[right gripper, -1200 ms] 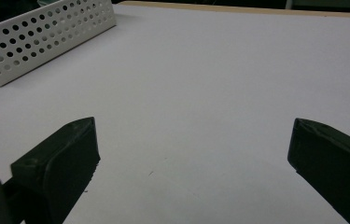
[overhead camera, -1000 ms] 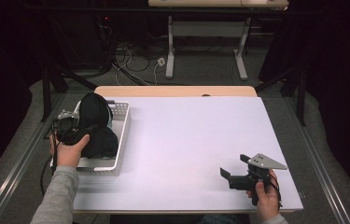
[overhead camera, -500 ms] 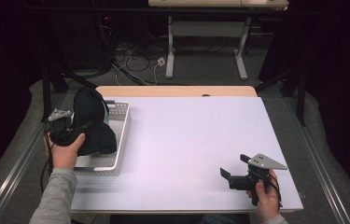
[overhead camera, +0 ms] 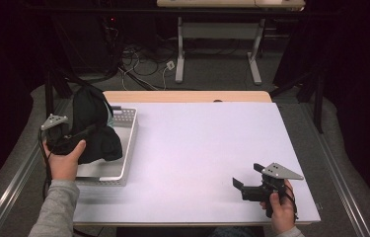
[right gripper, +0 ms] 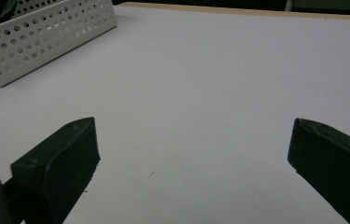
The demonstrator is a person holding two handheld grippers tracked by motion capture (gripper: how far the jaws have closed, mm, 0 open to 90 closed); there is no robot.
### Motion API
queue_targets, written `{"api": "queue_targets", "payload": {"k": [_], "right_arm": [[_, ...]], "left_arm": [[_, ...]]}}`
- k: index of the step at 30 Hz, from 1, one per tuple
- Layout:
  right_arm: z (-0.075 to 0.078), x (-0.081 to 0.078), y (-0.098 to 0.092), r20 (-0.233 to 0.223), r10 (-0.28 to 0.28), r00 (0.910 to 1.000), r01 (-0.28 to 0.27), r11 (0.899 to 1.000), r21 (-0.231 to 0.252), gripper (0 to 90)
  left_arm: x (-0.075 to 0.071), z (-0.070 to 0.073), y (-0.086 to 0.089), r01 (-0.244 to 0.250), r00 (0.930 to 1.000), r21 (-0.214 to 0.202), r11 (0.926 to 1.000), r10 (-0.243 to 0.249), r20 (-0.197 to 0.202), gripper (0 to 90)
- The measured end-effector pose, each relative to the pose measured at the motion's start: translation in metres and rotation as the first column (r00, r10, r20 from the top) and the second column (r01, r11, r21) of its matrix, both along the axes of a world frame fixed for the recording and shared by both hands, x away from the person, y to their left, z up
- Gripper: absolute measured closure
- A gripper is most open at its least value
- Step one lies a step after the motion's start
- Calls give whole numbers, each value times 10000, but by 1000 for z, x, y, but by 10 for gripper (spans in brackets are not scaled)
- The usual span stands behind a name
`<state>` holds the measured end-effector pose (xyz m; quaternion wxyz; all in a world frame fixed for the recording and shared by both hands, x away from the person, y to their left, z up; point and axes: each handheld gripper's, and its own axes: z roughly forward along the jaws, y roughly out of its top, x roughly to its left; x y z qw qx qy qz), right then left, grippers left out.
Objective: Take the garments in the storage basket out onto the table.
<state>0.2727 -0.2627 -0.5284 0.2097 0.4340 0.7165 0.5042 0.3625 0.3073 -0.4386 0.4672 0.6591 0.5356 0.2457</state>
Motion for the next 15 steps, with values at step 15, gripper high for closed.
{"api": "queue_targets", "payload": {"k": [15], "right_arm": [[0, 0, 0, -20, -3, 10000, 3, 10000, 2, 16]], "left_arm": [[-19, 16, 5, 33, 9959, -714, 9974, 32, 905, 647]]}}
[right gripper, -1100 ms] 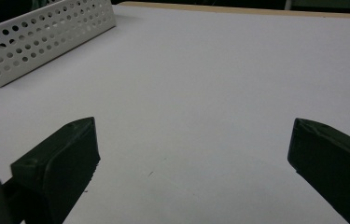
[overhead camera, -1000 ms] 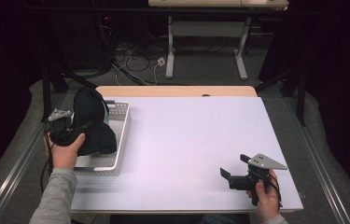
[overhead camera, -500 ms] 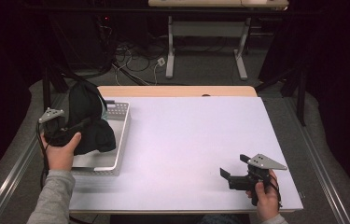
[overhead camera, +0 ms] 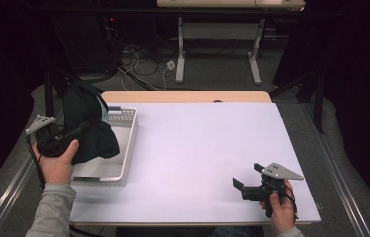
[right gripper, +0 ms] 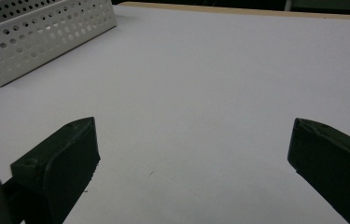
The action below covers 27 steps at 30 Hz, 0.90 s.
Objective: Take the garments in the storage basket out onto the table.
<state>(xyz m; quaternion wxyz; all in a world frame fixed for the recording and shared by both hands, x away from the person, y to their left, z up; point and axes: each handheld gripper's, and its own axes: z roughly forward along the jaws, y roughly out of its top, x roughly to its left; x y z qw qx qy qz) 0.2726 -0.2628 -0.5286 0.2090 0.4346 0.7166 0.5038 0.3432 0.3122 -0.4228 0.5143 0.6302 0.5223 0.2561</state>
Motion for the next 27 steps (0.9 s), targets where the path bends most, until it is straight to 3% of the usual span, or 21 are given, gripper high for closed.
{"api": "queue_targets", "payload": {"k": [11, 21, 27], "right_arm": [[0, 0, -1, 48, -2, 10000, 2, 10000, -5, 16], [0, 2, -1, 8, -28, 10000, 28, 10000, 54, 16], [0, 3, -2, 83, 13, 10000, -13, 10000, -8, 16]], "left_arm": [[-17, 13, -16, 499, 9965, -151, 9986, -488, 680, 647], [-26, 22, -44, 1270, 9844, -161, 9918, -1240, 1252, 646], [-27, 23, -65, 1750, 9754, -92, 9845, -1720, 1379, 646]]}}
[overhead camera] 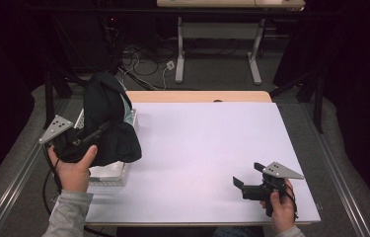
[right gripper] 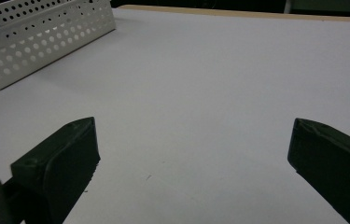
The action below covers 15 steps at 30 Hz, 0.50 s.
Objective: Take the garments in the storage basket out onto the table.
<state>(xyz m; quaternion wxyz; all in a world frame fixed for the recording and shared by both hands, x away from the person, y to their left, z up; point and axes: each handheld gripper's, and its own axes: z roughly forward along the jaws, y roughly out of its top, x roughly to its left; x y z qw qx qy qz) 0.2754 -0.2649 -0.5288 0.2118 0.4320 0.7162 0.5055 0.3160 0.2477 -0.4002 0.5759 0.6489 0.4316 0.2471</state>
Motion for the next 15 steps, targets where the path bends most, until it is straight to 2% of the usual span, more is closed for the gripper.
{"api": "queue_targets", "payload": {"k": [15], "right_arm": [[0, 1, 0, 13, 5, 10000, -5, 10000, 25, 16]], "left_arm": [[0, -7, -46, 933, 9955, 72, 9956, -934, 172, 645]]}}
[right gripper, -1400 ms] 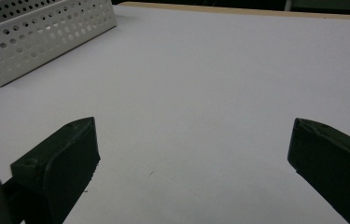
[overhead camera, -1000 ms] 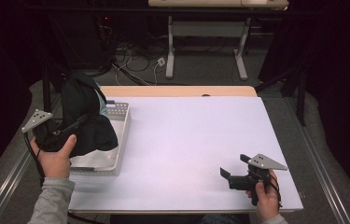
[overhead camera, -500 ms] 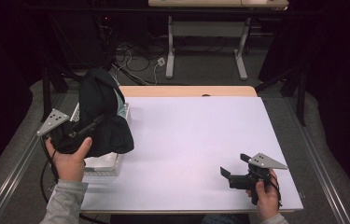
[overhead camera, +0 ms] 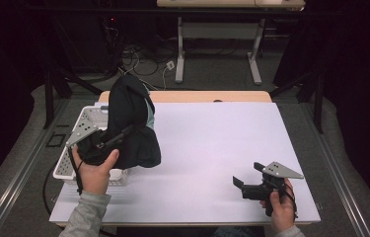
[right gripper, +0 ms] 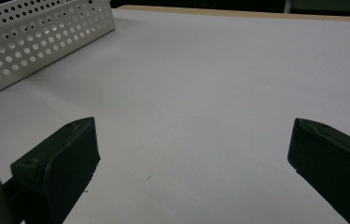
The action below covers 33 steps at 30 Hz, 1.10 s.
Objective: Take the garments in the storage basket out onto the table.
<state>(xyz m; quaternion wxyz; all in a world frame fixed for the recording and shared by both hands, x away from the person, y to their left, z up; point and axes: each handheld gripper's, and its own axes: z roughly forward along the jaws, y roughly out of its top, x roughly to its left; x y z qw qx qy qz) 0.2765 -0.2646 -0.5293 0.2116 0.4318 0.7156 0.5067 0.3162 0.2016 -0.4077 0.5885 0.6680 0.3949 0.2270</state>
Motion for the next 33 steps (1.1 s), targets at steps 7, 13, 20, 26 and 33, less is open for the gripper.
{"api": "queue_targets", "payload": {"k": [7, 13, 20, 26, 33], "right_arm": [[0, -1, -1, -12, -62, 10000, 62, 10000, 73, 17], [-1, 0, 0, -166, -61, 9998, 62, 10000, 61, 19], [-1, 0, 0, -9, -66, 10000, 66, 9999, 106, 19], [0, 0, 0, 33, 7, 10000, -7, 10000, 45, 20], [0, 0, 0, 2, -37, 10000, 37, 10000, 40, 19]], "left_arm": [[1, -9, -18, 363, 9993, 3, 9993, -363, -97, 645], [1, -16, -32, 749, 9970, -46, 9972, -750, -197, 644], [0, -24, -45, 945, 9952, 128, 9954, -942, -249, 644], [1, -31, -51, 1080, 9934, 301, 9937, -1067, -417, 644], [3, -38, -57, 1295, 9894, 528, 9902, -1255, -733, 644]]}}
